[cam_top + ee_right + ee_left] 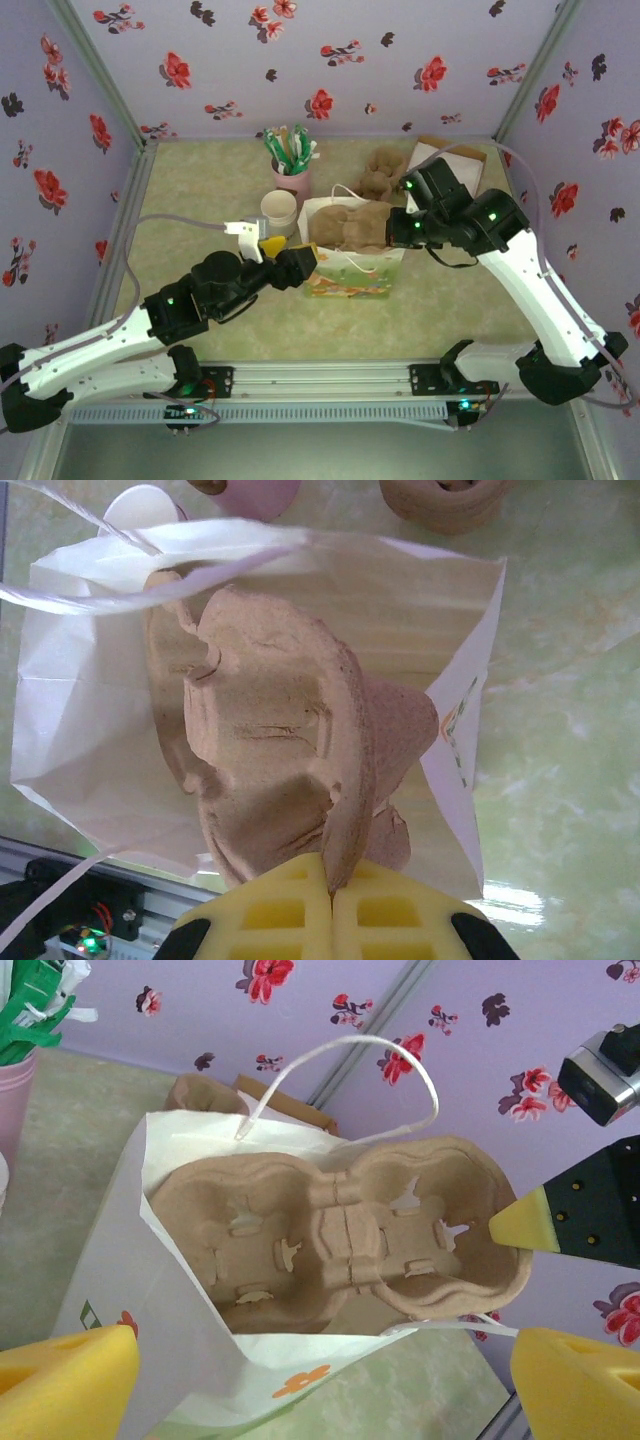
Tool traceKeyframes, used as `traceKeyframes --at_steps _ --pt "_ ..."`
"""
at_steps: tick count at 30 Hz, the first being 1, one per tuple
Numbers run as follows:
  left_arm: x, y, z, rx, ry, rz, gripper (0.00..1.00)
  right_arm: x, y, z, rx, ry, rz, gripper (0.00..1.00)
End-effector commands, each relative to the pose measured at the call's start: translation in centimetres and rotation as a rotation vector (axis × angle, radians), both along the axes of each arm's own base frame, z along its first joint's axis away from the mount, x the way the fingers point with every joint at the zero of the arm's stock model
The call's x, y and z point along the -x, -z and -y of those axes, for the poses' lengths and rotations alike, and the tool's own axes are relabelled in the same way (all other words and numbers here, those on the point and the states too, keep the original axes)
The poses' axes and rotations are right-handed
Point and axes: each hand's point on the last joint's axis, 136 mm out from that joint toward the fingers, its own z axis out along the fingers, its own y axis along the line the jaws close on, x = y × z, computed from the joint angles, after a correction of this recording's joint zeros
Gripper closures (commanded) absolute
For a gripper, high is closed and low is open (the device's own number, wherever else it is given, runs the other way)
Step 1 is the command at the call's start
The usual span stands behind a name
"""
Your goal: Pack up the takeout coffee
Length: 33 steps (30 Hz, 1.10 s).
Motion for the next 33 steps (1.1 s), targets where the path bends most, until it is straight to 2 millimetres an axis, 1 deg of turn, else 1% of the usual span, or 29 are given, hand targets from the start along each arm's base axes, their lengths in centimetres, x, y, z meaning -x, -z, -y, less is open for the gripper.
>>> traceKeyframes --at_steps 1,3,5,6,8,10,14,20,24,25,26,30,33 --pt "-0.2 0.5 -0.4 -0.019 -0.012 0.015 0.04 -0.4 0.3 -0.6 -0.060 0.005 -0.016 1.00" --pt "-0.1 0.7 -0.2 -0.017 -0.001 0.010 0.04 -0.5 0.8 -0.7 -0.062 0.007 -0.033 1.00" --pt "0.0 0.9 0.0 -0.015 0.005 0.003 0.04 -0.6 0.7 -1.0 -0.079 0.000 -0.035 1.00" --pt "0.0 1.0 0.1 -0.015 0.008 0.002 0.04 -0.6 0.3 -1.0 -0.085 -0.006 -0.032 1.00" --pt "0.0 1.3 0.2 -0.013 0.013 -0.009 0.04 -0.8 -1.2 -0.2 -0.061 0.003 0.007 1.00" --pt "0.1 1.5 0.5 -0.013 0.024 -0.014 0.04 -0.7 -1.7 -0.5 -0.081 -0.009 0.009 1.00" --pt "0.1 1.6 0.9 -0.012 0.036 -0.020 0.04 -1.0 -0.9 -0.4 -0.049 -0.010 -0.008 1.00" --pt "0.3 1.9 1.2 -0.004 0.048 -0.033 0.04 -1.4 0.7 -1.4 -0.076 -0.017 -0.044 1.00" --pt "0.3 1.9 1.5 0.000 0.056 -0.039 0.04 -1.7 1.5 -1.2 -0.051 -0.006 -0.047 1.00" --pt "0.3 2.0 1.7 0.001 0.060 -0.041 0.04 -1.8 1.7 -1.0 -0.039 -0.002 -0.044 0.97" --pt "0.3 2.0 1.8 -0.002 0.063 -0.042 0.04 -1.9 1.7 -0.9 -0.030 -0.001 -0.043 0.96" --pt "0.3 2.2 2.0 -0.011 0.069 -0.044 0.04 -2.1 1.1 -0.9 -0.033 -0.005 -0.021 0.96" --pt "0.3 2.0 2.0 -0.011 0.070 -0.039 0.04 -2.3 1.9 -1.2 -0.017 -0.021 -0.046 0.96"
